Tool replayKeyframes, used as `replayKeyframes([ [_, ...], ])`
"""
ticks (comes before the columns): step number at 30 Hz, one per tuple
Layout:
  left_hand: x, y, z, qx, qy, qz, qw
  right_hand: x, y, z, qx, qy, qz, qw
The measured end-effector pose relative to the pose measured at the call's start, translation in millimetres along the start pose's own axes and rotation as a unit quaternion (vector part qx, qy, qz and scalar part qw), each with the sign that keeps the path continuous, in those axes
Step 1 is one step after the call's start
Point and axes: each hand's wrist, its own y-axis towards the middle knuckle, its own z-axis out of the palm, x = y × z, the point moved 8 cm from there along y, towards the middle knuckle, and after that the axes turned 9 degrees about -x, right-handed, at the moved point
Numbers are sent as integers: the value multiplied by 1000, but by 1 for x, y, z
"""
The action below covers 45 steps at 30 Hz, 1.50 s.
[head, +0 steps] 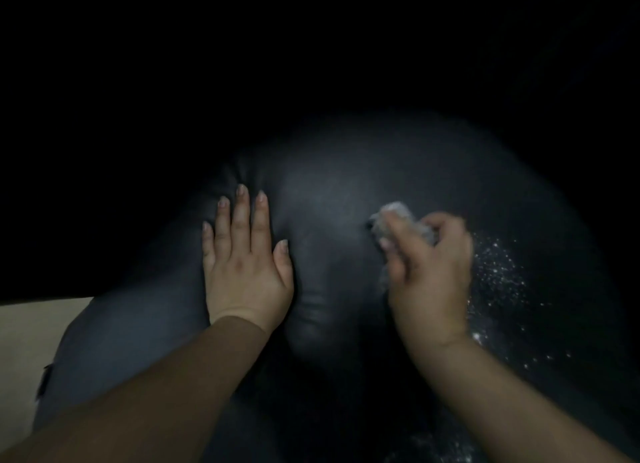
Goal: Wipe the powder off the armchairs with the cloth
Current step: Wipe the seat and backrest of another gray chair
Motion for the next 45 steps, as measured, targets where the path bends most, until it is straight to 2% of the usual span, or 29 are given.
replayKeyframes([
  [3, 0, 0, 0, 0, -1, 2, 1000, 34, -13, 17, 76, 34, -92, 992],
  [5, 0, 0, -1, -1, -2, 2, 1000, 27, 12, 24, 71, 27, -110, 991],
  [8, 0, -1, -2, 2, -2, 4, 1000, -19, 36, 1, 3, 0, -18, 1000],
  [10, 1, -1, -5, 5, -4, 2, 1000, -29, 14, -16, -15, -15, 24, 999],
  [12, 0, 0, -8, 6, -11, 0, 1000, -10, -21, -22, -4, -3, 12, 1000],
  [14, 0, 0, -12, 11, -19, 3, 1000, 15, -38, -12, 40, 23, -35, 998],
  [17, 0, 1, -19, 17, -28, 5, 999, 14, -12, -3, 52, 17, -67, 996],
  [20, 0, 3, -23, 41, -47, 6, 998, -32, 8, -29, -29, -21, 23, 999],
  [23, -1, 5, -29, 54, -54, 1, 997, -43, -27, -51, -50, -39, 80, 995],
  [26, -13, -2, -34, 36, -59, -34, 997, -9, -66, -43, -1, 4, 43, 999],
  [29, -50, -24, -28, 41, -78, -4, 996, 1, -53, -31, 39, 19, -13, 999],
  [32, -64, -37, -16, 49, -44, 30, 997, -34, -26, -42, -11, -18, 38, 999],
  [35, -60, -37, -12, 52, -39, 29, 997, -42, -49, -56, -39, -21, 87, 995],
  [39, -61, -37, -11, 63, -44, 27, 997, 9, -88, -39, 28, 22, 1, 999],
  [42, -60, -36, -12, 64, -46, 25, 997, 12, -53, -21, 40, 22, -40, 998],
  [45, -60, -36, -12, 63, -49, 26, 996, -20, -32, -31, -14, -10, 43, 999],
])
